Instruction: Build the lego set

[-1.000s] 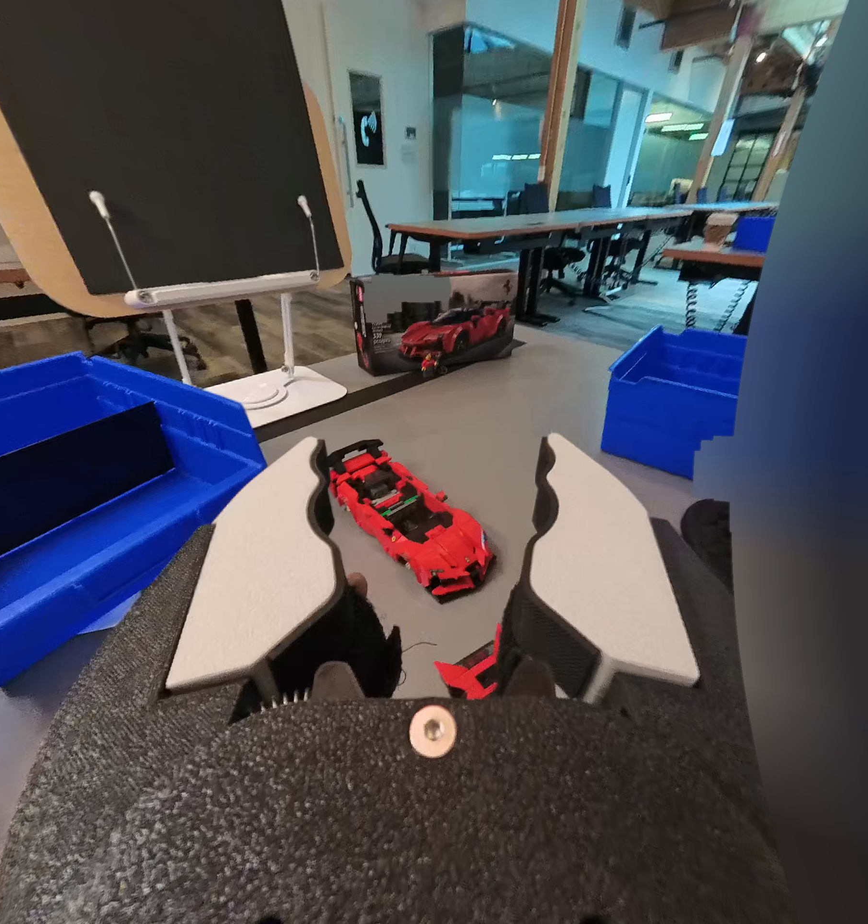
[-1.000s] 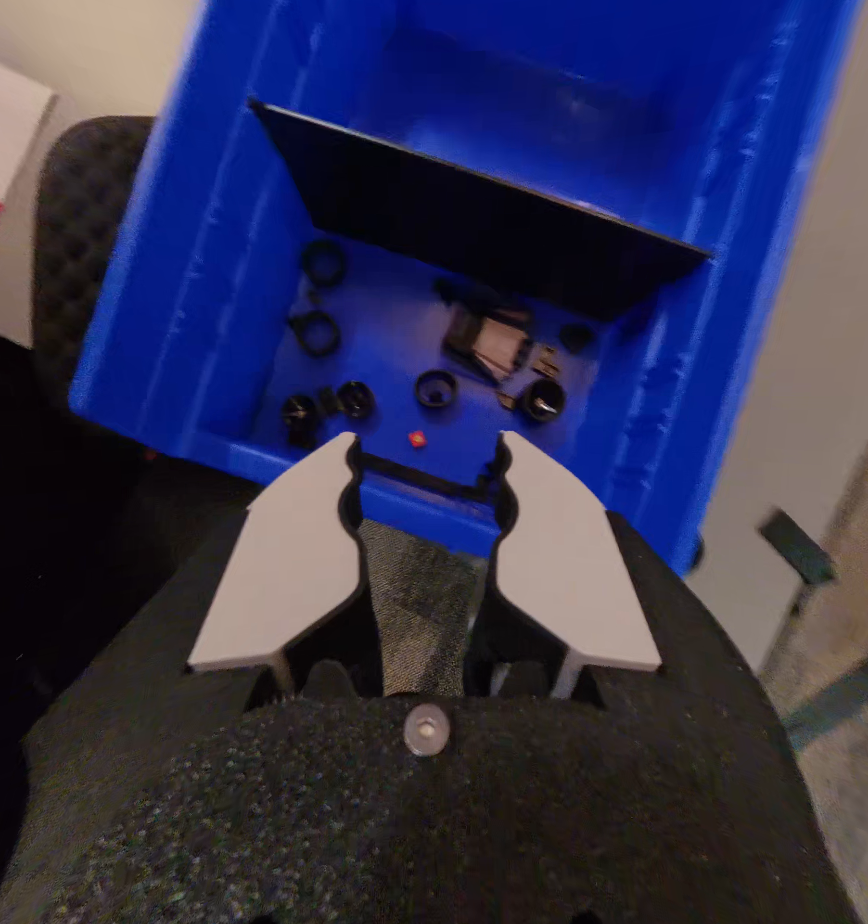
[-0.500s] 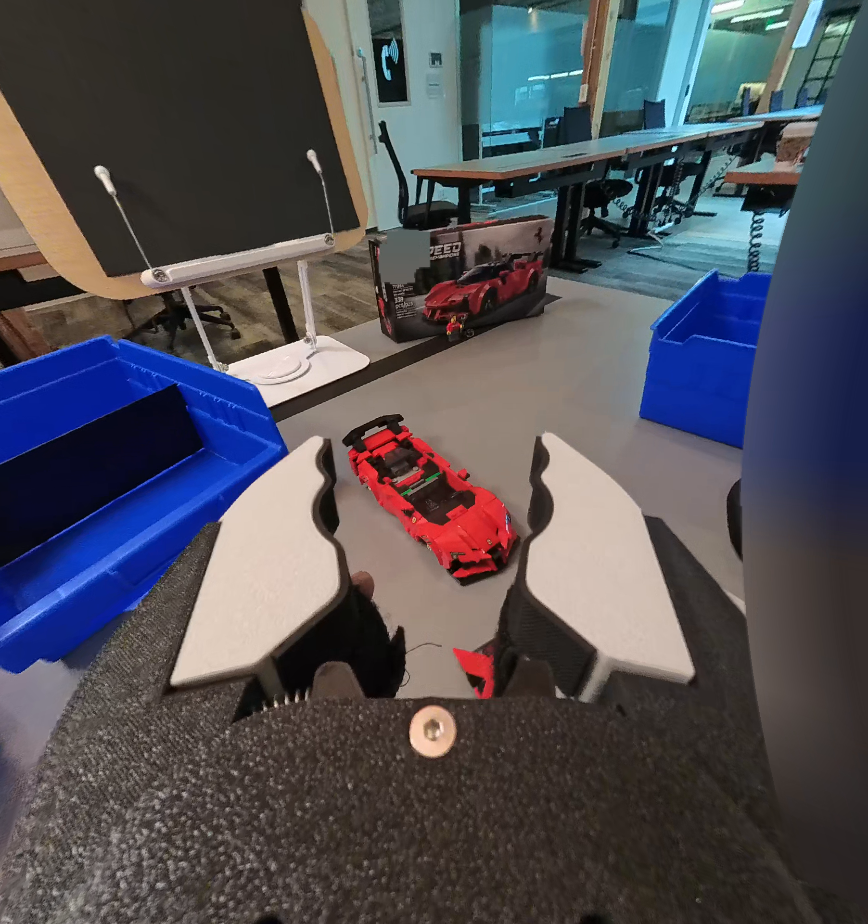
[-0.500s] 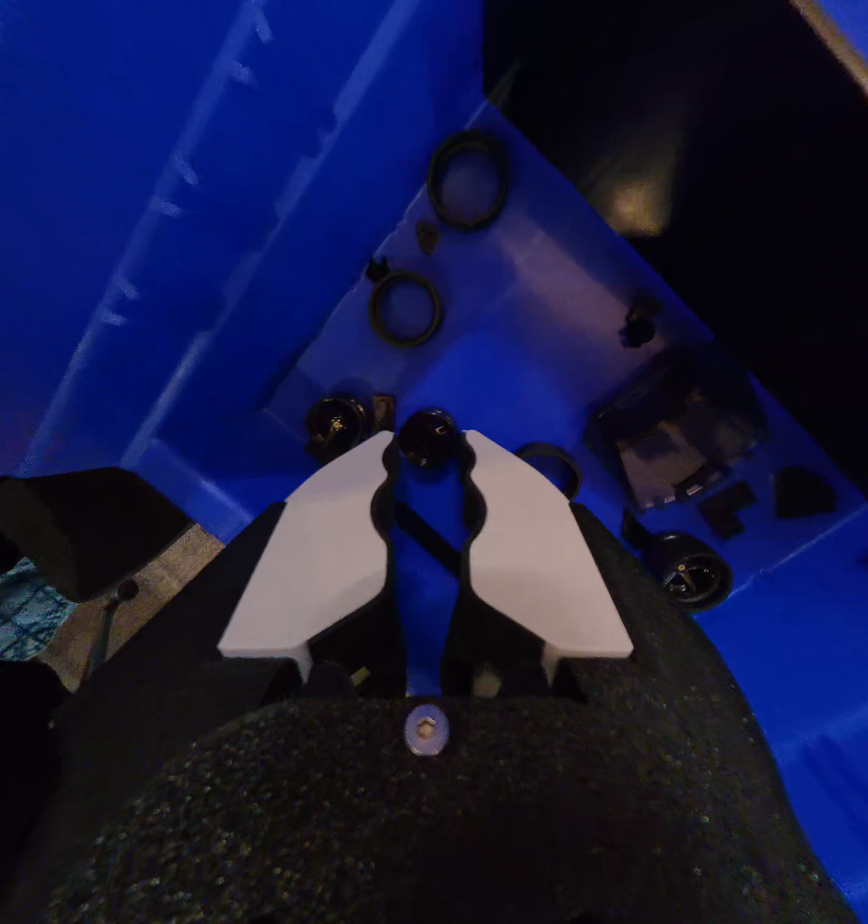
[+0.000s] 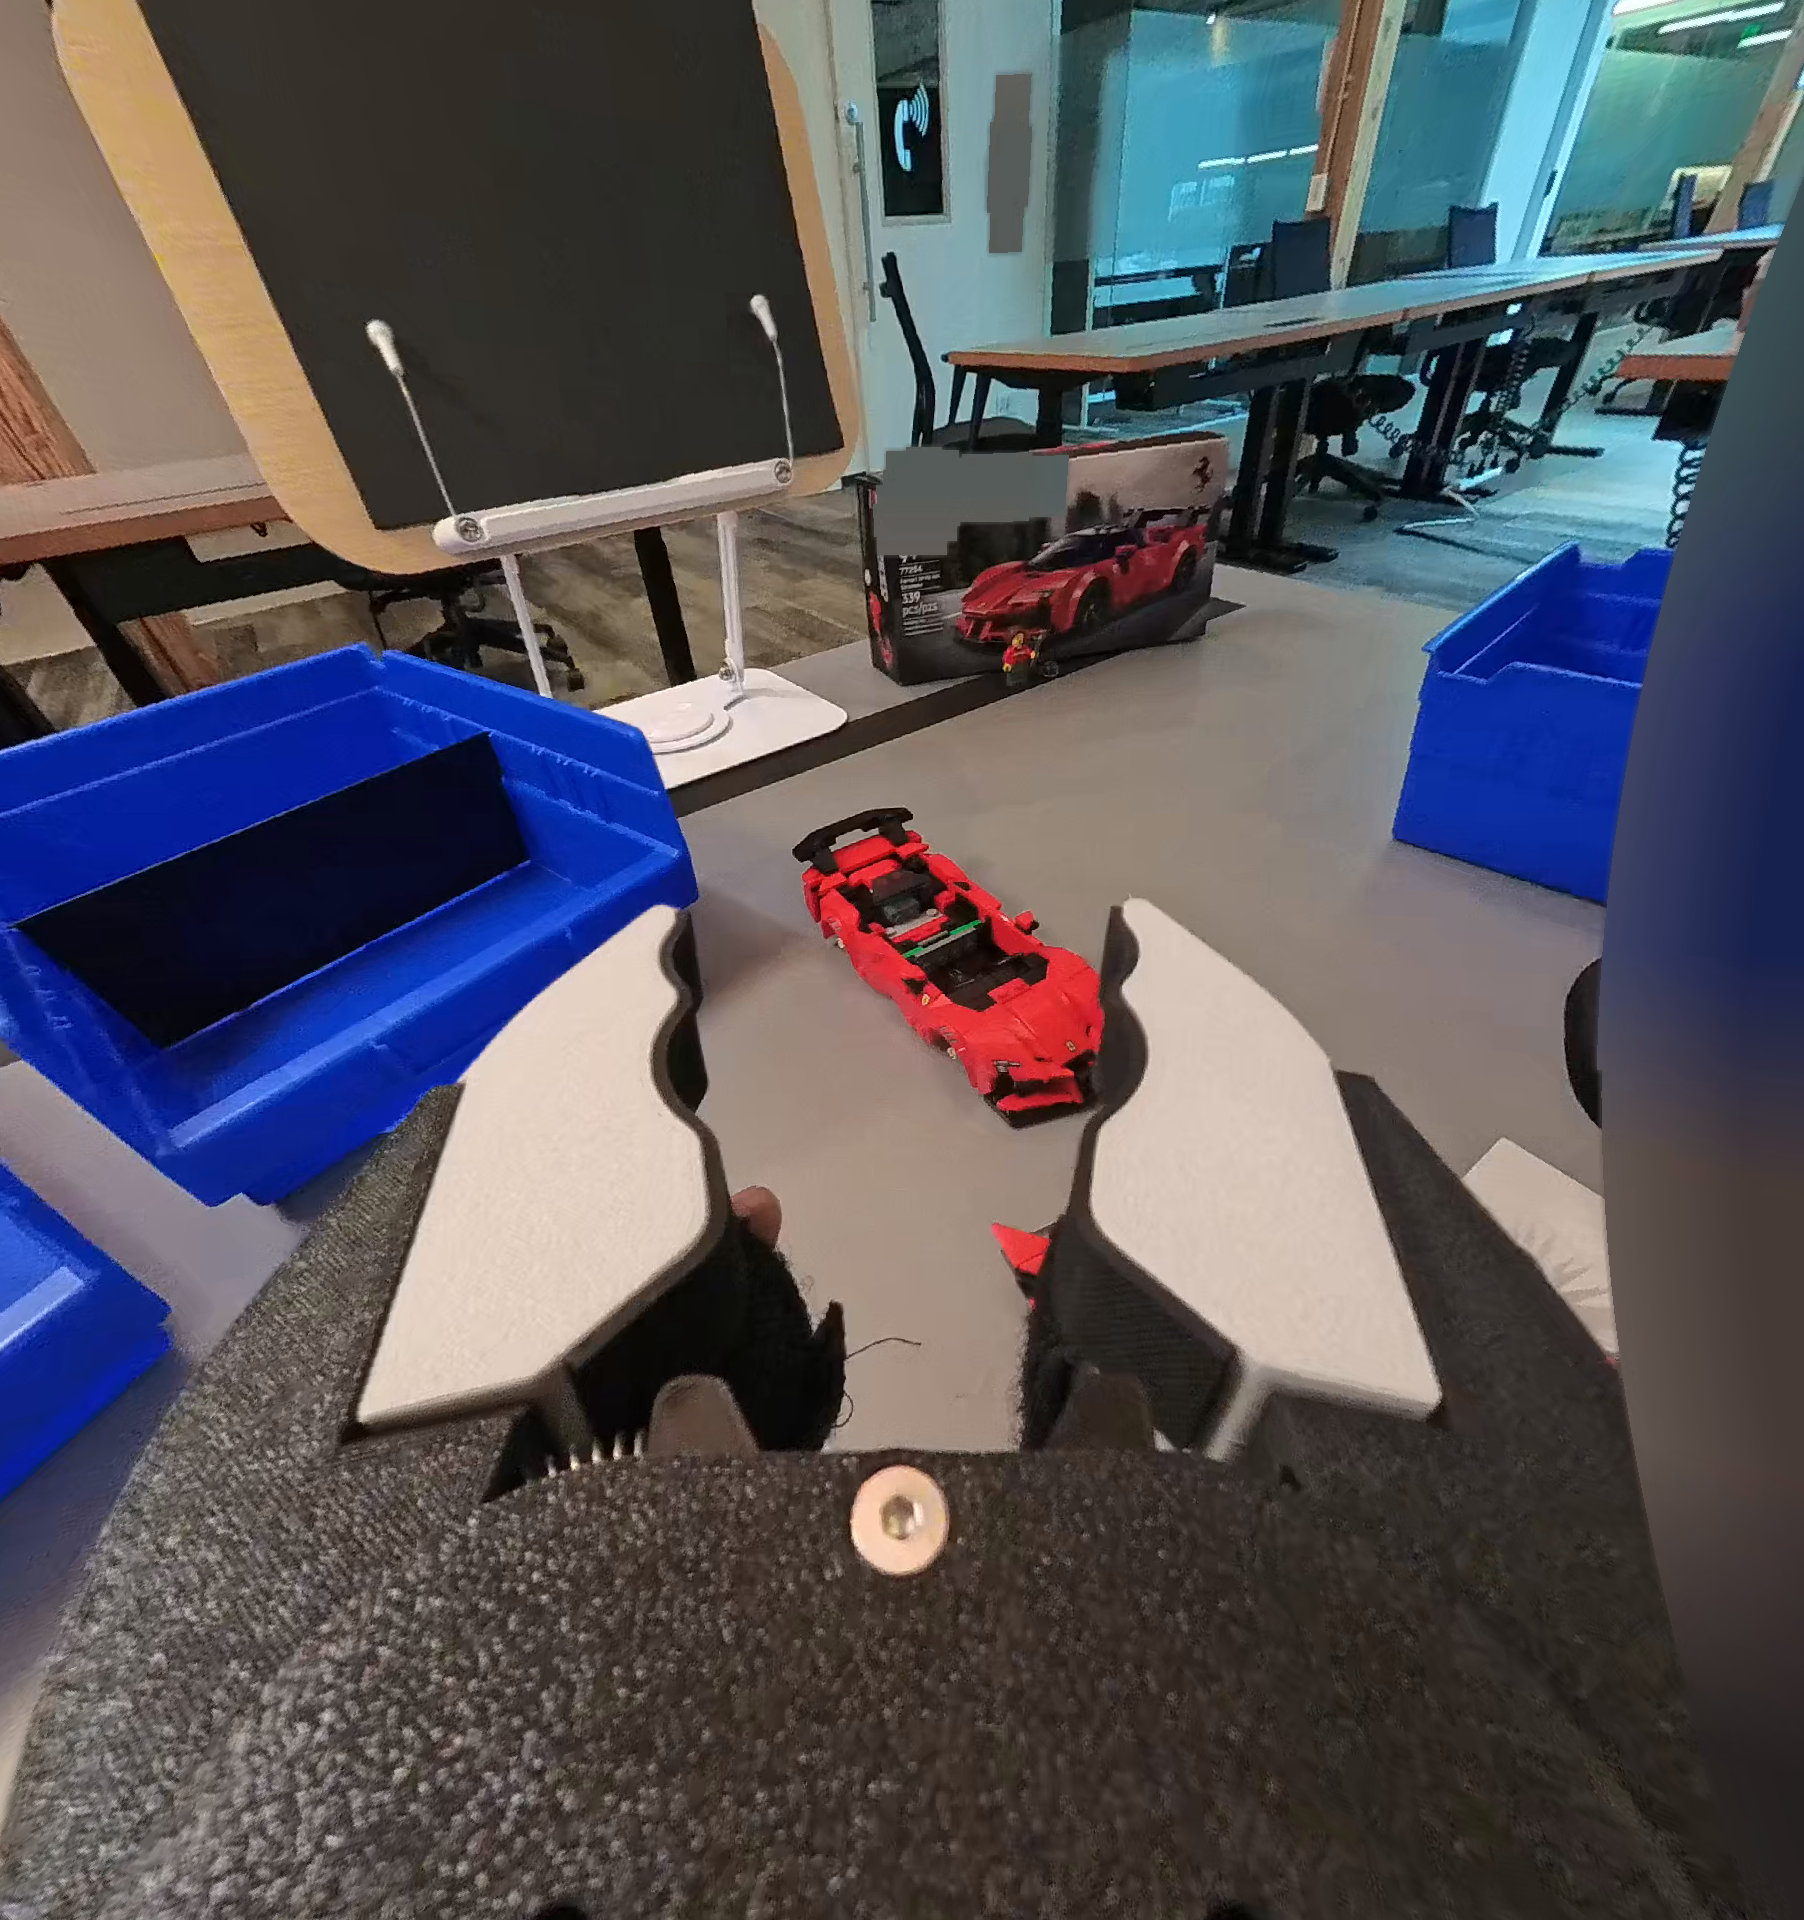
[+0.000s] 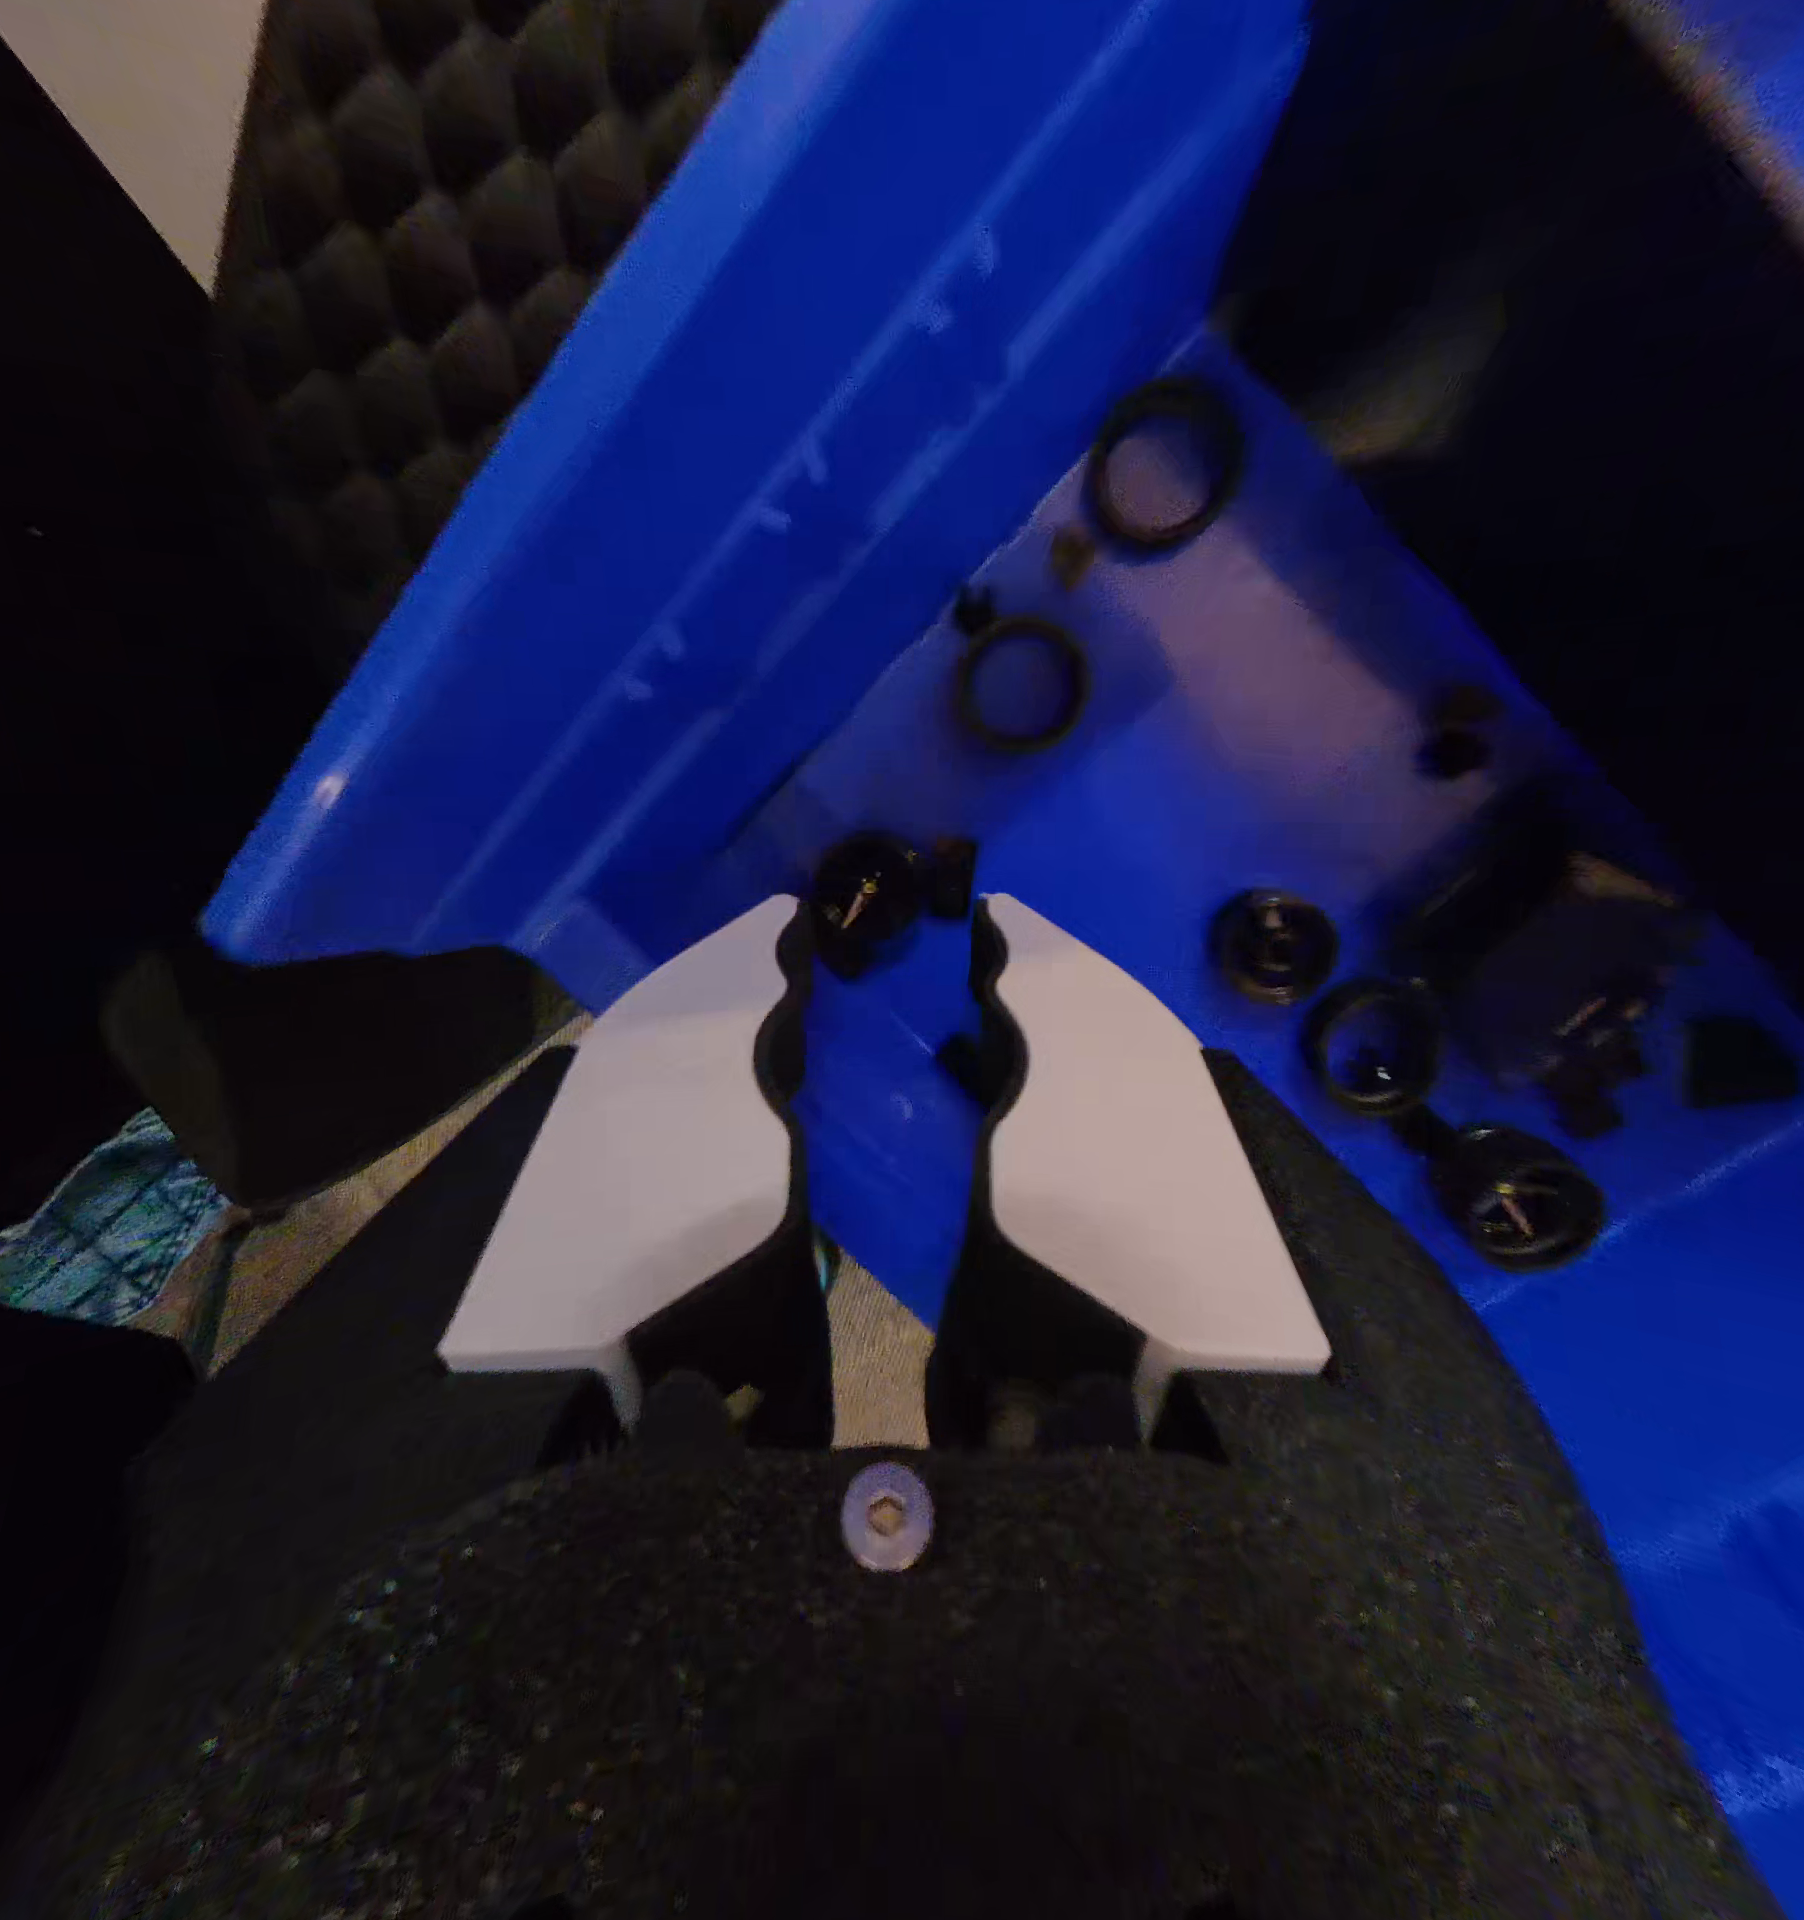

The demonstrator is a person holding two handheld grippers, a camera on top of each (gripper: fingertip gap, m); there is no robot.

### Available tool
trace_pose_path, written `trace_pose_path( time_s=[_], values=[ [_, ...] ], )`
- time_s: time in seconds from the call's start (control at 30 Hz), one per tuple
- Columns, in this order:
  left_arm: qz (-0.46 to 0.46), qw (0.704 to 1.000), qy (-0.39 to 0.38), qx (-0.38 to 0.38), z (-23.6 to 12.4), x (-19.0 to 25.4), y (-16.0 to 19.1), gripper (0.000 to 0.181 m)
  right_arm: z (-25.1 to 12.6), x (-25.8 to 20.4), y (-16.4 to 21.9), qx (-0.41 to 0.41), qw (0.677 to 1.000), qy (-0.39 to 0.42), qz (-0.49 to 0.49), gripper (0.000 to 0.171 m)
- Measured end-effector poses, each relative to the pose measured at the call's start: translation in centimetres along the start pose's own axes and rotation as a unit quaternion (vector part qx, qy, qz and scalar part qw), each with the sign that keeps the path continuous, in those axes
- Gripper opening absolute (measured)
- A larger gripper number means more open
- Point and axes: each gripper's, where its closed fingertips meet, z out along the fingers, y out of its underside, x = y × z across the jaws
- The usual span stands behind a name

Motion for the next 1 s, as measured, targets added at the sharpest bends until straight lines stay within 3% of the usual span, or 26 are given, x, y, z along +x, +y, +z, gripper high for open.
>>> trace_pose_path(
  time_s=[0.17,0.2,0.37,0.4,0.5,0.53,0.6,0.63,0.83,0.87,1.0],
  values=[
    [-0.004,1.000,0.008,-0.001,0.2,0.2,0.4,0.075,1.4,-0.3,0.0,-0.025,1.000,-0.007,-0.004,0.020],
    [-0.002,1.000,0.007,-0.002,0.2,0.1,0.4,0.075,1.1,0.0,-0.1,-0.018,1.000,0.002,-0.010,0.007],
    [-0.010,1.000,0.005,0.010,0.0,-0.2,0.1,0.075,-1.6,4.7,-2.3,0.081,0.992,0.098,0.008,0.005],
    [-0.016,1.000,0.008,0.011,0.0,-0.2,0.2,0.075,-1.4,5.5,-1.8,0.066,0.992,0.109,0.015,0.008],
    [-0.021,1.000,0.010,0.004,0.1,-0.2,0.6,0.075,-1.3,6.4,-0.6,0.026,0.990,0.133,0.028,0.045],
    [-0.018,1.000,0.009,0.003,0.1,-0.2,0.7,0.075,-1.5,6.2,-0.5,0.027,0.990,0.137,0.028,0.044],
    [-0.015,1.000,0.005,0.002,0.0,-0.3,0.8,0.075,-1.3,3.8,-0.8,0.034,0.996,0.085,0.003,0.016],
    [-0.016,1.000,0.006,0.002,0.0,-0.3,0.9,0.075,-1.0,2.5,-0.9,0.036,0.998,0.058,-0.012,0.011],
    [-0.019,1.000,0.010,0.002,-0.2,-0.5,1.0,0.075,1.6,1.4,0.7,-0.055,0.998,0.036,0.001,0.016],
    [-0.017,1.000,0.009,0.003,-0.3,-0.6,1.0,0.075,1.8,1.8,0.8,-0.062,0.997,0.046,0.002,0.009],
    [-0.011,1.000,0.010,0.005,-1.5,-0.9,1.0,0.076,0.9,1.8,0.0,-0.042,0.998,0.053,0.002,0.009]
  ],
)
